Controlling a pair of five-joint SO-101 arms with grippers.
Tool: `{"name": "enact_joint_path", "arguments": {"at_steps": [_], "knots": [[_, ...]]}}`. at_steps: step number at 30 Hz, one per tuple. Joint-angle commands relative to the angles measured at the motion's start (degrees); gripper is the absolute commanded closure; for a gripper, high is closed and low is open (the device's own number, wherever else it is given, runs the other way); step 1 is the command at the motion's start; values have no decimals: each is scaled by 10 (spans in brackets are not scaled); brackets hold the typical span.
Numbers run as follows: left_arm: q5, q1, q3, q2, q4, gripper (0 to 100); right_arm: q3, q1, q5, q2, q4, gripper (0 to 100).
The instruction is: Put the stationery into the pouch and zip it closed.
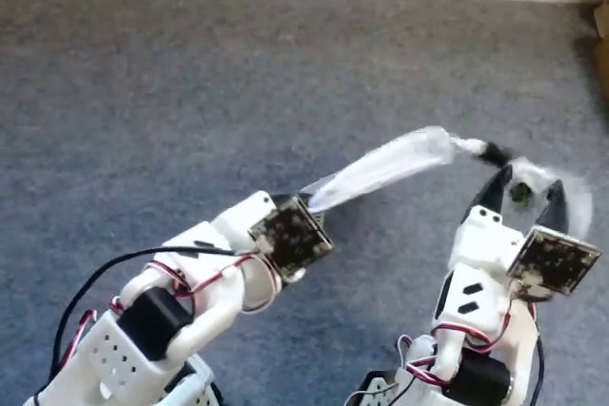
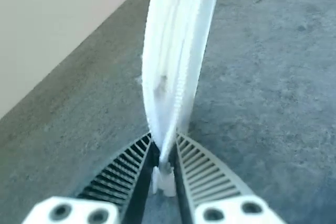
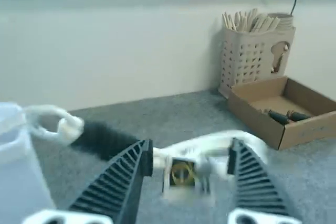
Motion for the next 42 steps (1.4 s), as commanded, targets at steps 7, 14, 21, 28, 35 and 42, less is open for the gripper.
{"name": "enact_joint_path", "arguments": {"at_steps": [7, 14, 21, 28, 35, 42], "knots": [[32, -139, -12, -11, 6, 814, -141, -79, 9, -4, 152, 721], [33, -250, -13, -12, 6, 796, -155, -124, 10, -4, 196, 721], [35, -308, -31, -24, 51, 800, -166, -125, 11, -4, 242, 721], [35, -351, -30, -149, 114, 801, -128, -124, 11, -4, 271, 721], [33, -401, 73, -293, 118, 801, -63, -126, 11, -4, 291, 721], [33, -426, 151, -357, 117, 801, 92, -126, 11, -3, 159, 721]]}}
